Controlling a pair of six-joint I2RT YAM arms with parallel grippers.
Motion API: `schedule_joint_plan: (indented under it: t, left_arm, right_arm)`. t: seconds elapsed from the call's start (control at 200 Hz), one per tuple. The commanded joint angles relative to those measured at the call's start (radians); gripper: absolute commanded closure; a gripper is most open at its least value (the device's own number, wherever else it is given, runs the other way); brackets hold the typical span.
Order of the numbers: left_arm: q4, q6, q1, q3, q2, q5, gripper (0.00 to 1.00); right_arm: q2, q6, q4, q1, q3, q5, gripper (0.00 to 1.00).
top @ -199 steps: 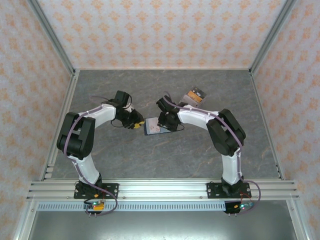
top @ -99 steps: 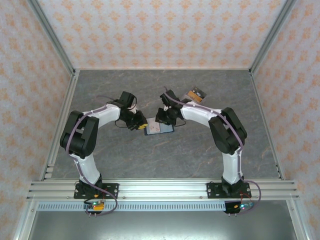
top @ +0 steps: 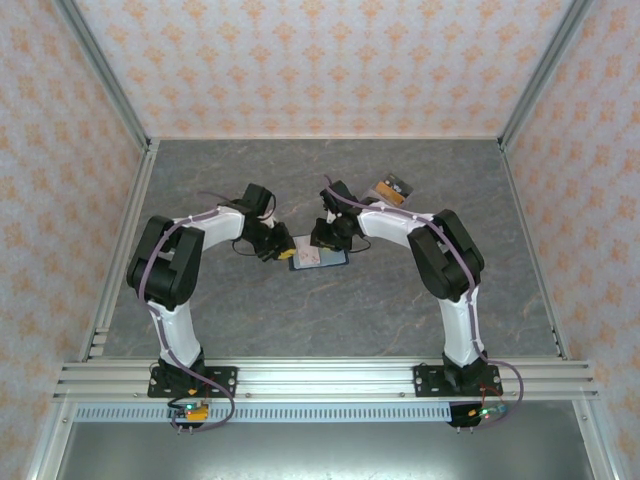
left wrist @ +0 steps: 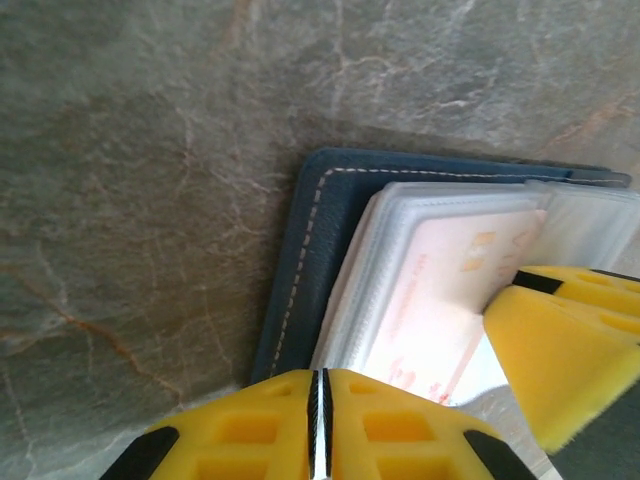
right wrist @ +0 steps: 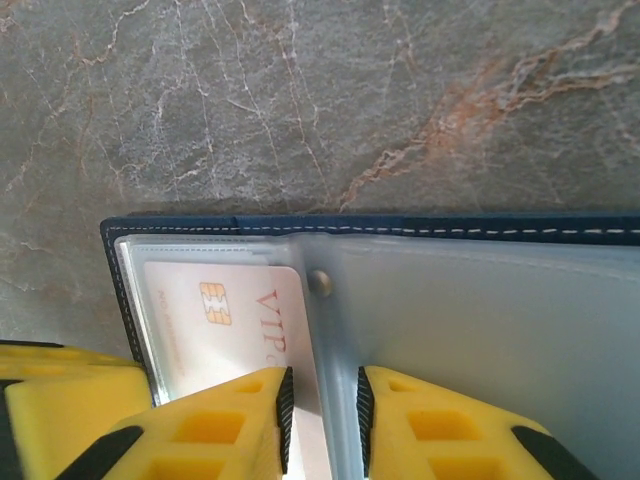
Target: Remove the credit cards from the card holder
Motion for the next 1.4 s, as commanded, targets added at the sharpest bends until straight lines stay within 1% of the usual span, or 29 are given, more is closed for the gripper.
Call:
schedule_joint_plan:
  t: [0.0, 0.145, 0.165, 0.3, 0.455, 0.611, 0.791, 0.966, 0.986, 1.171, 1.281, 1.396]
  left_arm:
    - [0.004, 0.012, -0.005, 0.004, 0.014, 0.010, 0.88]
    - [0.003, 0.016, -0.005, 0.000, 0.014, 0.009, 0.88]
    - [0.003, 0.017, -0.005, -0.001, 0.040, 0.009, 0.88]
    - [-0.001, 0.022, -0.005, -0.002, 0.048, 0.009, 0.89]
    - [-0.006, 0.029, -0.005, -0.001, 0.051, 0.003, 0.89]
    - [-0.017, 0.036, -0.005, 0.001, 0.046, -0.007, 0.90]
    - [-0.032, 0.045, -0.006, 0.002, 0.027, -0.015, 0.90]
    - [-0.044, 0.050, -0.005, 0.015, 0.026, -0.014, 0.90]
    - [-0.043, 0.049, -0.005, 0.015, -0.004, -0.014, 0.90]
    - [-0.030, 0.049, -0.005, 0.028, -0.055, 0.001, 0.90]
    - [-0.001, 0.044, -0.007, 0.029, -0.067, 0.029, 0.89]
    - [0.008, 0.043, -0.013, 0.044, -0.049, 0.044, 0.89]
  right_arm:
    - [0.023, -0.020, 0.001, 0.003, 0.019, -0.040, 0.75]
    - [0.023, -0.028, 0.030, 0.002, 0.010, -0.083, 0.78]
    - [0.022, -0.030, 0.036, 0.002, 0.009, -0.089, 0.78]
    - [0.020, -0.032, 0.065, 0.003, 0.000, -0.123, 0.81]
    - [0.005, -0.031, 0.083, 0.001, -0.012, -0.118, 0.88]
    - [-0.029, -0.030, 0.091, -0.011, -0.041, -0.084, 0.92]
    - [-0.063, -0.024, 0.107, -0.042, -0.082, -0.069, 0.93]
    - [-0.077, -0.027, 0.109, -0.048, -0.097, -0.049, 0.95]
    - [-0.078, -0.026, 0.109, -0.048, -0.097, -0.047, 0.95]
    - [-0.088, -0.027, 0.111, -0.048, -0.108, -0.019, 0.95]
    - [-0.085, -0.026, 0.119, -0.047, -0.108, -0.035, 0.95]
    - [-0.072, -0.020, 0.128, -0.048, -0.104, -0.056, 0.95]
